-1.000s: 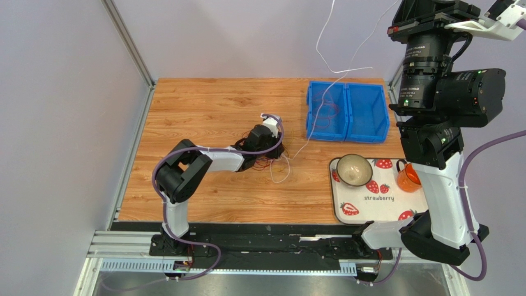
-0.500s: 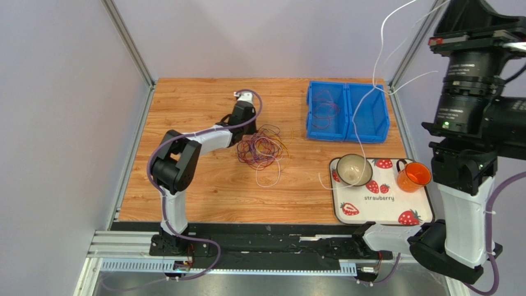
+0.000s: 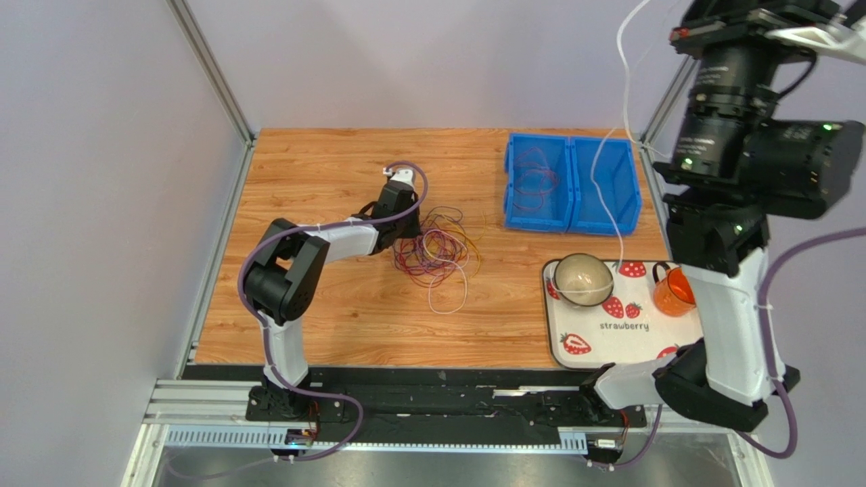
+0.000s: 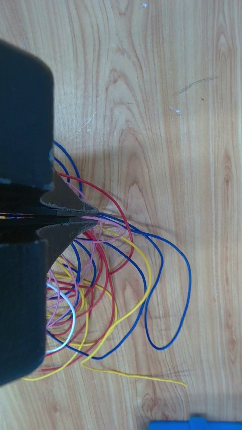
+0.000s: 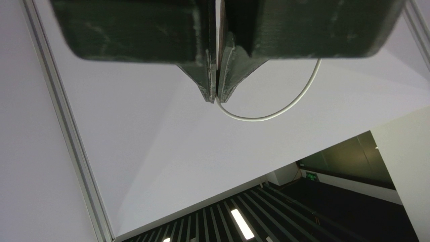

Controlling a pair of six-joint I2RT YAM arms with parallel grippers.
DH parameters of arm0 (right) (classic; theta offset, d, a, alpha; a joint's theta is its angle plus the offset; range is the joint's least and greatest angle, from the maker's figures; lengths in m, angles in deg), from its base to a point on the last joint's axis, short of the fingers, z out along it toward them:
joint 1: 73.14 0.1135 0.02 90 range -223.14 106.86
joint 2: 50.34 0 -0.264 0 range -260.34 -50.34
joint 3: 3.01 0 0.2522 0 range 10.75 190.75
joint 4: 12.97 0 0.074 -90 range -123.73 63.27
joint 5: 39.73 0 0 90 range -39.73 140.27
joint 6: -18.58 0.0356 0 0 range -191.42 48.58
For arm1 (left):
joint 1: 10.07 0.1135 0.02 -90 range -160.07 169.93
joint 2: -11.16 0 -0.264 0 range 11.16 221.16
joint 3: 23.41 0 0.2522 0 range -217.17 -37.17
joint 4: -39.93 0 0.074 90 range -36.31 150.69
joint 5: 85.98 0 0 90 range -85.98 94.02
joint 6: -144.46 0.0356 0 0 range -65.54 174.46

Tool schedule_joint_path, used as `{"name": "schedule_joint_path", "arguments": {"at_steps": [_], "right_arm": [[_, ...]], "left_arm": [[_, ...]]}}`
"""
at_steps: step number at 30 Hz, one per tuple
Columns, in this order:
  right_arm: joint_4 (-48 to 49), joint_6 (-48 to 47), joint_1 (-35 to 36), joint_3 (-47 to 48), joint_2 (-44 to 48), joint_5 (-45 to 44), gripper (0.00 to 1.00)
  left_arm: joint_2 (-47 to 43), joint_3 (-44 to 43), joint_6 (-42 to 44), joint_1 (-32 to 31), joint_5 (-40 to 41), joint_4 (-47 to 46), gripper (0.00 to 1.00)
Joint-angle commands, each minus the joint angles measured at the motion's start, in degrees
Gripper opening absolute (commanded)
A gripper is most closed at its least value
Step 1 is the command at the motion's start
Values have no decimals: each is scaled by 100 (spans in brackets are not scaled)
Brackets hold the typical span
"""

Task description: Untangle the cables

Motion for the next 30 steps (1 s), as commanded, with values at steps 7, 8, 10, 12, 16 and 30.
{"name": "schedule_joint_path", "arguments": {"at_steps": [7,8,10,12,16,30], "right_arm": [[502,-225,-624,720,-1139,464,0],[467,-58,-791,869,-1227,517,0],[423,66,-941,993,-1412,631,0],[423,268,-1161,1168,-1640,711,0],[423,593,-1512,1450,-1948,974,0],[475,1613,-2497,687,-2257,1379,0]], "left_arm": [[-303,-66,-141,42,-97,-249,0],[-295,-74,-141,42,-106,-249,0],[-295,-66,-132,42,-123,-266,0],[-286,-66,-132,42,-123,-284,0],[-242,-127,-123,42,-167,-275,0],[-180,-171,-141,42,-281,-283,0]]}}
